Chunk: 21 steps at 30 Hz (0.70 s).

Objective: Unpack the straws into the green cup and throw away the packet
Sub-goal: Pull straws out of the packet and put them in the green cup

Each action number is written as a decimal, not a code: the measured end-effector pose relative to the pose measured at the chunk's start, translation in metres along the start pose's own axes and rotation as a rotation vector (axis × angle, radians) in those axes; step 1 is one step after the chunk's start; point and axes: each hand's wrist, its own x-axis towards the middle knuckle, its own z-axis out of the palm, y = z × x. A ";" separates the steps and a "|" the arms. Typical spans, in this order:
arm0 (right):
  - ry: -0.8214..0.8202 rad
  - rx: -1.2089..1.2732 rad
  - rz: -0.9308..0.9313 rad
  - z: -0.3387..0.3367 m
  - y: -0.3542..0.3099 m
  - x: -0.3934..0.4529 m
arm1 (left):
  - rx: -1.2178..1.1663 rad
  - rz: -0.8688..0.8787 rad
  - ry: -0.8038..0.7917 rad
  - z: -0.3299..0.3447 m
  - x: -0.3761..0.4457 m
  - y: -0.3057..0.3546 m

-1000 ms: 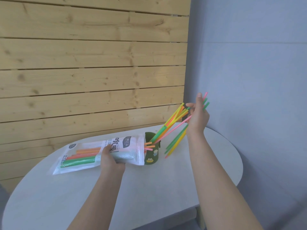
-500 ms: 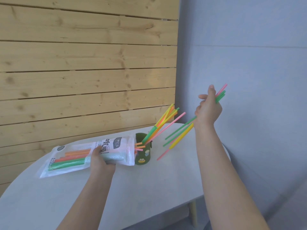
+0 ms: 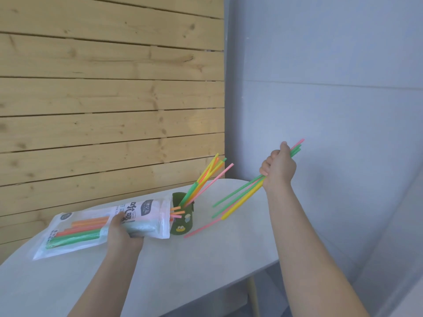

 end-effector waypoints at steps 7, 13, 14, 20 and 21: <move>-0.210 -0.102 -0.066 0.025 -0.013 -0.025 | -0.039 -0.012 -0.006 0.000 -0.002 0.002; -0.383 -0.228 -0.104 0.060 0.003 -0.057 | -0.068 -0.008 0.009 0.000 -0.004 0.010; -0.401 -0.261 -0.111 0.065 0.006 -0.060 | -0.071 -0.010 0.008 0.001 -0.005 0.010; -0.520 -0.452 -0.150 0.104 0.043 -0.074 | -0.094 0.005 0.014 -0.010 -0.001 0.024; -0.523 -0.476 -0.151 0.104 0.048 -0.074 | -0.093 0.003 0.017 -0.011 -0.001 0.024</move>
